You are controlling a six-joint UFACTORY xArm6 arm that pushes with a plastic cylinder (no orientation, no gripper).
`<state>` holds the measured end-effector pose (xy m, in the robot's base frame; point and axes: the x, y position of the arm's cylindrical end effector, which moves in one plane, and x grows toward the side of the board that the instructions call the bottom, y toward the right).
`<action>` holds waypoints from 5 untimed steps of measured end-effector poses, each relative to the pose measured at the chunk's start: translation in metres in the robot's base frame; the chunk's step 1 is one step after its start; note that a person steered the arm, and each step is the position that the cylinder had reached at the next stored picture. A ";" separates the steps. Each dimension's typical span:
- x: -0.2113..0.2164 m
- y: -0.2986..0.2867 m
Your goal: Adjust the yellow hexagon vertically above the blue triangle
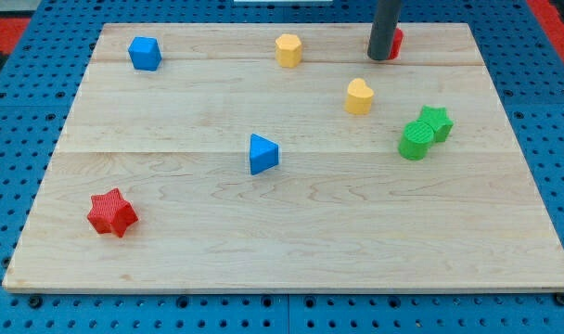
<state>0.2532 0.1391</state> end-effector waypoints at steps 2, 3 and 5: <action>-0.002 -0.042; 0.008 -0.086; 0.008 -0.143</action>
<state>0.2609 -0.0039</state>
